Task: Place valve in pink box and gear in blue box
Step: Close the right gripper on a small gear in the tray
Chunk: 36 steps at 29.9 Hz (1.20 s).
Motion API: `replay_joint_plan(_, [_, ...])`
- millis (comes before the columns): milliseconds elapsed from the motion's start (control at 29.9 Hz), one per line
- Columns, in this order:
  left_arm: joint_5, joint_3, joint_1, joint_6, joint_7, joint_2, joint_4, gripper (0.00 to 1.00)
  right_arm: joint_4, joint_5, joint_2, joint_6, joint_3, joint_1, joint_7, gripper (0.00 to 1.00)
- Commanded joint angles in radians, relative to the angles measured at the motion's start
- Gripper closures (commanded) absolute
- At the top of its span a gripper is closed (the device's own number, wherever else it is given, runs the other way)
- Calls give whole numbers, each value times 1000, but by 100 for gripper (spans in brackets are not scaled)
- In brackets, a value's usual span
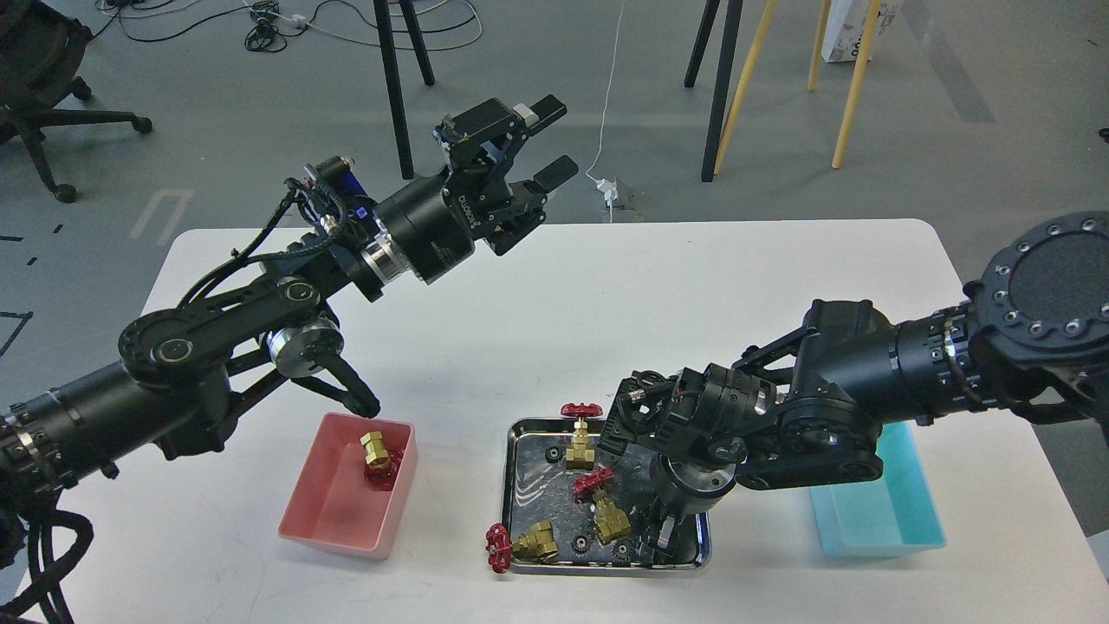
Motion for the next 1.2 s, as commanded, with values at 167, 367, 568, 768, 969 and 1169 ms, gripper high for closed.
replay_joint_plan(167, [-1,2,0,0,0,-2,0,28,3,0,0,0,0,12,0,86])
replay_joint_plan(367, [1,5,0,1,0,-17,0,28,9,1,0,0,0,26,2,95])
replay_joint_plan(568, [1,5,0,1,0,-17,0,28,9,1,0,0,5,35,2,96])
replay_joint_plan(768, [1,6,2,1,0,-17,0,28,1,3,0,0,5,29,3,93])
replay_joint_plan(969, [1,3,12,0,0,-17,0,28,0,3,0,0,5,29,6,76])
replay_joint_plan(1169, [1,3,16,0,0,-17,0,28,-2,17,0,0,5,21,6,66])
